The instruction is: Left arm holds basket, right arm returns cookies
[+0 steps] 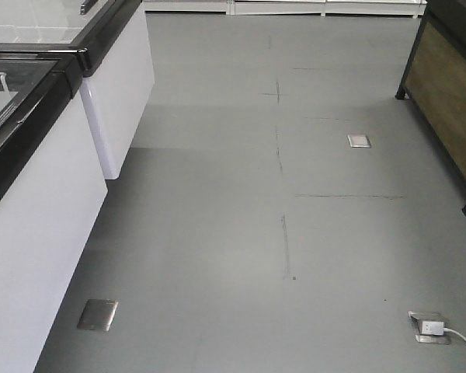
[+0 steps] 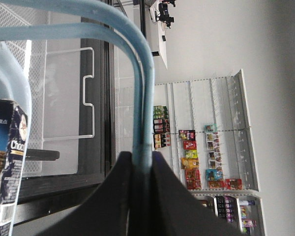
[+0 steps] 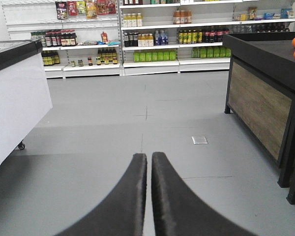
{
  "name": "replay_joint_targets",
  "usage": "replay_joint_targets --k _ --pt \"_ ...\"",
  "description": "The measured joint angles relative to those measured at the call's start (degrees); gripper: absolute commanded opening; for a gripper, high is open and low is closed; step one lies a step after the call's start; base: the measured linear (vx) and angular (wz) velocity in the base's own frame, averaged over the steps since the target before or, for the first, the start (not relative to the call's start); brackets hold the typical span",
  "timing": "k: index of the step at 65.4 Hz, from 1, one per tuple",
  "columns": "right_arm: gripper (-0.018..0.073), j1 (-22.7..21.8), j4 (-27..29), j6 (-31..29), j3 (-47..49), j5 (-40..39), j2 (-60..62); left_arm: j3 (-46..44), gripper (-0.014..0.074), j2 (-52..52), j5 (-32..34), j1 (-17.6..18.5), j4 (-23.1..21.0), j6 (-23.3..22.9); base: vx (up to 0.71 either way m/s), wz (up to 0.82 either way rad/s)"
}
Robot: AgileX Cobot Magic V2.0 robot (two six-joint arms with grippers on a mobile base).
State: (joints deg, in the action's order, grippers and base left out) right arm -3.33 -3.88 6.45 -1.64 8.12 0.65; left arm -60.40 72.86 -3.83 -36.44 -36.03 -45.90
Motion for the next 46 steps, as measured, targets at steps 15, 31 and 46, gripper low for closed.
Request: replay_joint_targets --k 15,31,46 --pt "-0.0003 0.0 0.0 0.0 0.0 0.0 0.0 -1.5 -0.0006 -0.2 -0.6 0.6 -0.7 0.0 0.0 0.0" --pt "-0.0003 0.0 0.0 0.0 0.0 0.0 0.0 -1.6 -0.0006 -0.6 -0.6 3.5 -1.9 0.0 0.0 0.0" --pt "-0.0003 0.0 0.0 0.0 0.0 0.0 0.0 -1.6 -0.0006 -1.7 0.1 8.5 -2.9 0.0 0.0 0.0"
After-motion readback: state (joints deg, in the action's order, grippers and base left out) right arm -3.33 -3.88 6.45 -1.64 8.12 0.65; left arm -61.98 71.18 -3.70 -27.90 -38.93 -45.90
